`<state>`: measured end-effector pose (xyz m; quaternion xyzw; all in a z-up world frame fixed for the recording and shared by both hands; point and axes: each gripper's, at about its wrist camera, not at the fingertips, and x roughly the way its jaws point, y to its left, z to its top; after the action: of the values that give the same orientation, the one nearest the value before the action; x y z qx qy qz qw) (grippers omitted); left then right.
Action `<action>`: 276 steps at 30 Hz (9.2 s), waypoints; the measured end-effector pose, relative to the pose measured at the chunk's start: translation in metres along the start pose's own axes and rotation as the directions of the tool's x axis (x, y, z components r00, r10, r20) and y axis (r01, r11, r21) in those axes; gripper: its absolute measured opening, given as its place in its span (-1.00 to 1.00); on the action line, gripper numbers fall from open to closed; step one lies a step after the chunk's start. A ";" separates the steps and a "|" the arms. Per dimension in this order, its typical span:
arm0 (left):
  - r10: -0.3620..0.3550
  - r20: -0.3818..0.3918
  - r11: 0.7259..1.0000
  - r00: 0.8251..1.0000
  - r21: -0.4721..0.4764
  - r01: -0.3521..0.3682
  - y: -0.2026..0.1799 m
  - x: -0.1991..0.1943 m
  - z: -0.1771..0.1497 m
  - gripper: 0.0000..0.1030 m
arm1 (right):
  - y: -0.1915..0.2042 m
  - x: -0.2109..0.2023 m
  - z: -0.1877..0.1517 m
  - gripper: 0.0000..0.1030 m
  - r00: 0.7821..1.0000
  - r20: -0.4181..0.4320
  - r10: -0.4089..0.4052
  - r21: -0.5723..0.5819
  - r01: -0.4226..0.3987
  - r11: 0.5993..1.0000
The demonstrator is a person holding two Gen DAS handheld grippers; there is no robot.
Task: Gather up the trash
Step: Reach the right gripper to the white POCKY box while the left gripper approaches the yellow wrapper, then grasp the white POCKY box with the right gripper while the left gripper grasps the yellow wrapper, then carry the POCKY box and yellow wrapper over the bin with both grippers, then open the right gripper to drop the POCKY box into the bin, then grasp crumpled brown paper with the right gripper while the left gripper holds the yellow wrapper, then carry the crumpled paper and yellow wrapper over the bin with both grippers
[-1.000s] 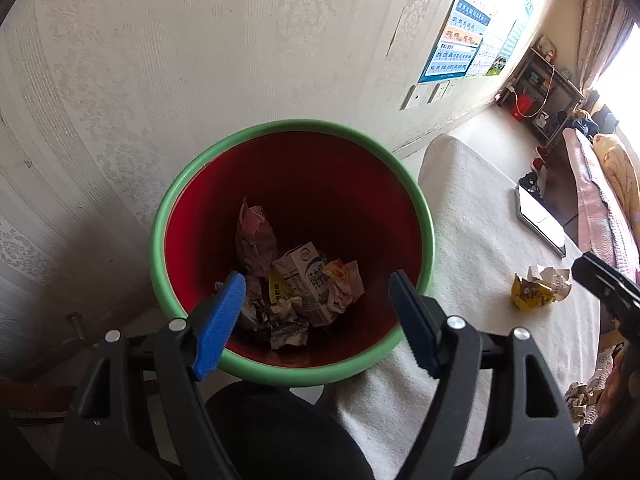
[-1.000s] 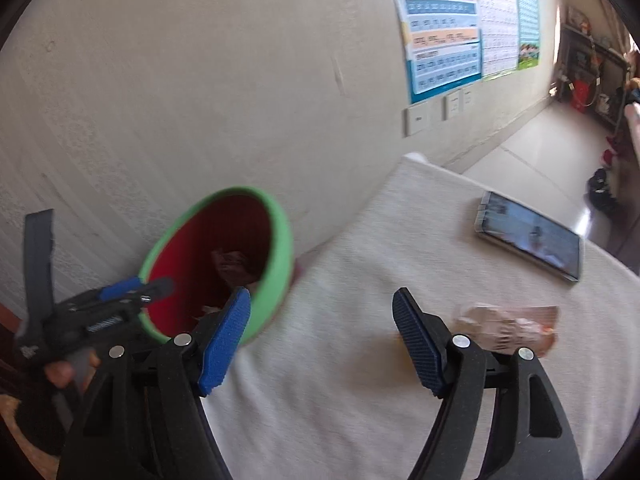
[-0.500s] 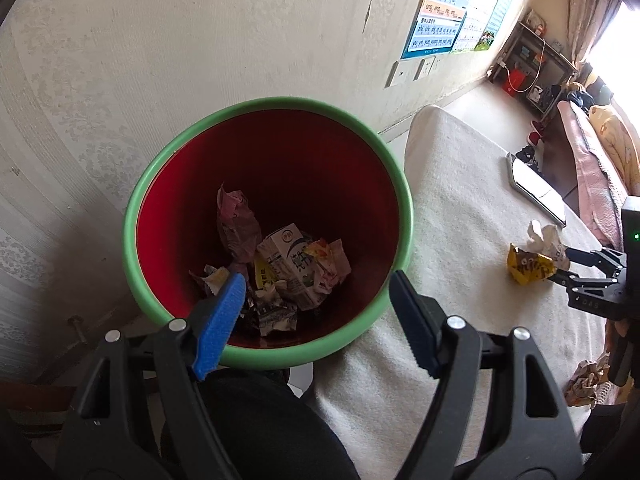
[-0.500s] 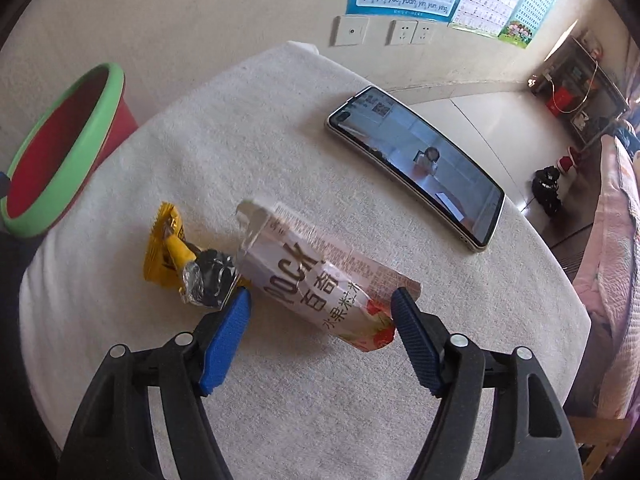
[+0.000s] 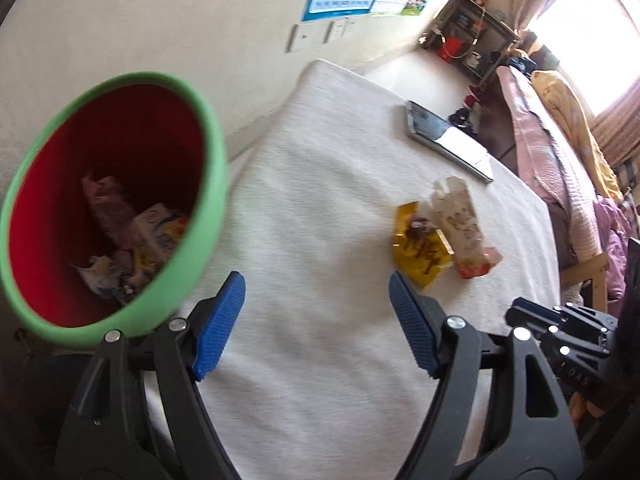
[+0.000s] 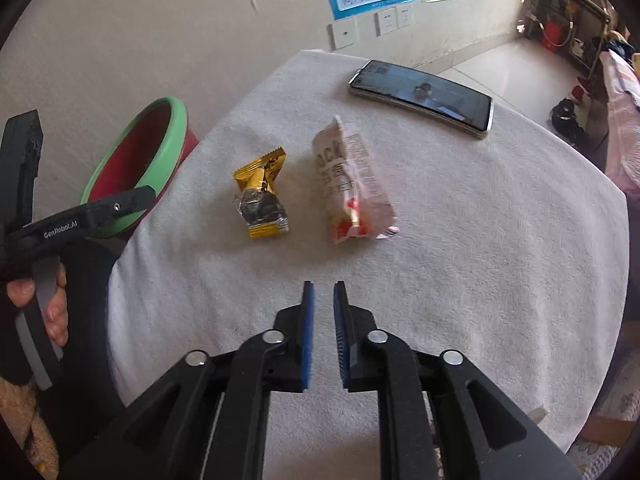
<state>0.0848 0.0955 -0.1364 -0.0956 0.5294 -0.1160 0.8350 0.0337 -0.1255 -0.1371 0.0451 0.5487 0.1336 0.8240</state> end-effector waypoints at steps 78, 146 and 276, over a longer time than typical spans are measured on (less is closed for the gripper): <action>0.023 -0.023 0.994 0.999 0.110 -0.020 -0.024 -0.015 -0.034 -0.65 | 0.027 -0.027 0.030 -0.31 0.974 0.225 0.037 0.007 -0.040 0.999; 0.216 0.124 0.975 0.969 -0.078 -0.208 0.103 -0.078 -0.003 -0.64 | 0.185 -0.002 0.060 -0.31 0.974 0.149 0.171 -0.285 -0.124 0.951; 0.103 0.173 0.992 0.980 0.048 -0.112 0.060 -0.082 -0.013 -0.45 | 0.150 -0.031 0.033 -0.33 0.985 0.127 0.120 -0.230 -0.088 0.969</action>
<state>0.0451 0.1764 -0.0877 -0.0523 0.4570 -0.0773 0.8845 0.0272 0.0121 -0.0633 -0.0100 0.4681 0.2342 0.8520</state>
